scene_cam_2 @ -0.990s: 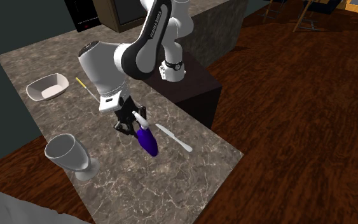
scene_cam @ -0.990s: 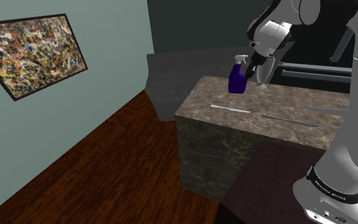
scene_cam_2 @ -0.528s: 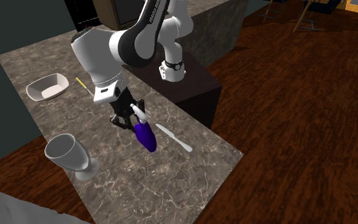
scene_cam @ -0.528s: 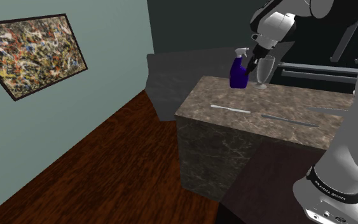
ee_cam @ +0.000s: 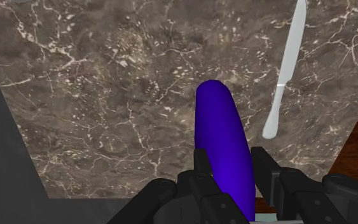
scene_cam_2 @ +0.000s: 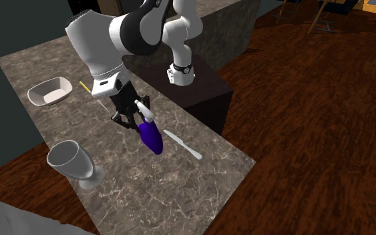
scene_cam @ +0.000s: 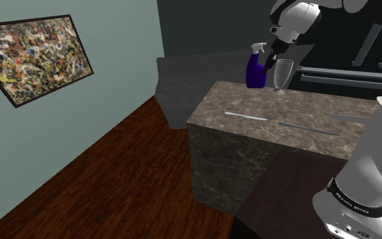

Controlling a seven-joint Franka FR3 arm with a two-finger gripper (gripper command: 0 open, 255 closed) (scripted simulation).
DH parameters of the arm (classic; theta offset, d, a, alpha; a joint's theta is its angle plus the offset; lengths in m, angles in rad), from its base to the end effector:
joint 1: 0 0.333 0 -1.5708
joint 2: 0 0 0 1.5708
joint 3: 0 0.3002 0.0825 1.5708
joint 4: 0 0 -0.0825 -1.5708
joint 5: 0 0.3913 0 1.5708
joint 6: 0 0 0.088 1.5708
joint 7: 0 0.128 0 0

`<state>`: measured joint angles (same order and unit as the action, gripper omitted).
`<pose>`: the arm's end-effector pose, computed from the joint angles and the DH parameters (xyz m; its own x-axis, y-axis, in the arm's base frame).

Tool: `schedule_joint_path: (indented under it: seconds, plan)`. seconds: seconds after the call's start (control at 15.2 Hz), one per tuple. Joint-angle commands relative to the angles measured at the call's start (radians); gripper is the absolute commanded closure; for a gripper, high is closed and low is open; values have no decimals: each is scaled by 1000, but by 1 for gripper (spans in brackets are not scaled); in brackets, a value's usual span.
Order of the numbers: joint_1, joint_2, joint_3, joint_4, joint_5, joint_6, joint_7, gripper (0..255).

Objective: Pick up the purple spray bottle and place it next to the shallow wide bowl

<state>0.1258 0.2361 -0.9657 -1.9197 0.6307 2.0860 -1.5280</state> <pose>0.4477 -0.4102 0.3872 0.8607 0.3636 0.3564 0.3933 -0.9193 -0.0119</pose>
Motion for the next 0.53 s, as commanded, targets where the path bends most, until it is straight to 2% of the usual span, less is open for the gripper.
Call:
schedule_joint_path:
  seconds: [0.0, 0.46]
  plan:
    - [9, -17, -8, 10, -22, -15, 20, 255]
    - [25, -58, -26, 65, -79, -78, 76, 255]
